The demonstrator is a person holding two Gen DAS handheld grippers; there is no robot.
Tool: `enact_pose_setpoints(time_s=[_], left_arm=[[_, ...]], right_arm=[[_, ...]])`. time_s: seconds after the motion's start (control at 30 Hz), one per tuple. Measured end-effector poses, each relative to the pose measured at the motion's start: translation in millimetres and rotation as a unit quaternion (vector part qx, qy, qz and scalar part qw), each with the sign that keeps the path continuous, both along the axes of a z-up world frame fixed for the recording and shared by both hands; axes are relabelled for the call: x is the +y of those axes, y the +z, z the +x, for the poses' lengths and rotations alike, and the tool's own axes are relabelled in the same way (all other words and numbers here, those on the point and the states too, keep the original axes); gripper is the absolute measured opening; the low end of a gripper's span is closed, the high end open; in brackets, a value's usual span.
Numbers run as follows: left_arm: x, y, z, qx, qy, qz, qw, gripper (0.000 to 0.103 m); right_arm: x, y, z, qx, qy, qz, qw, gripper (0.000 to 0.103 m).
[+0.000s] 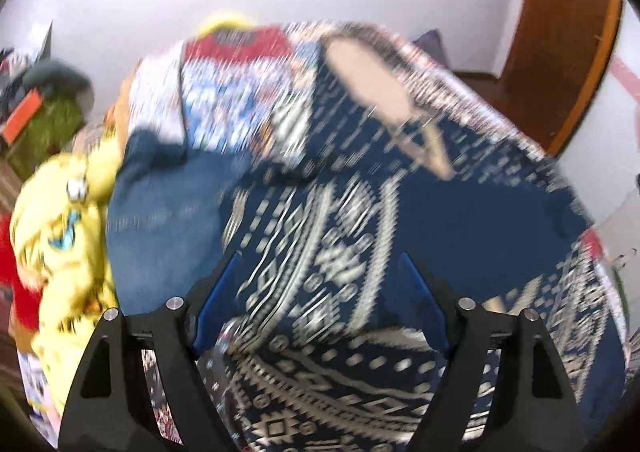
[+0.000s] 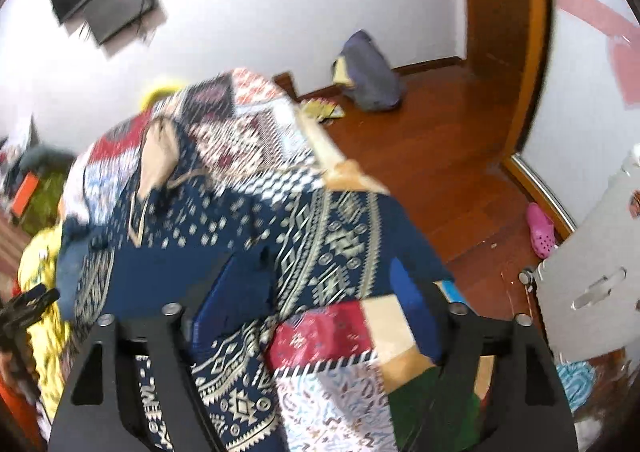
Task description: Fold large clothes
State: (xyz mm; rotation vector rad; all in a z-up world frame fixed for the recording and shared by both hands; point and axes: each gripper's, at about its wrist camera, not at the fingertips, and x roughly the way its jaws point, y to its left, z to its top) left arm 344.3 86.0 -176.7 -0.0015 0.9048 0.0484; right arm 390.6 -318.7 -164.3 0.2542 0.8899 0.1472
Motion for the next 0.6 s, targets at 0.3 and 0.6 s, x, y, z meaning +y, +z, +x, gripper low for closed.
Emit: enact_pose_setpoints(time_s=[0.3,0.6], left_arm=[[-54,12,27,-0.024,-0.046,-0.007,0.9986,0.090],[-79,-40,50,0.026,-0.072,-0.005,0.9971,0.090]], right_arm=[[-60,-89,34,0.120,-0.088,0.122,0.981,0.078],[-66,-146,59,0.168,-0.107,0.177,0.964,0.075]])
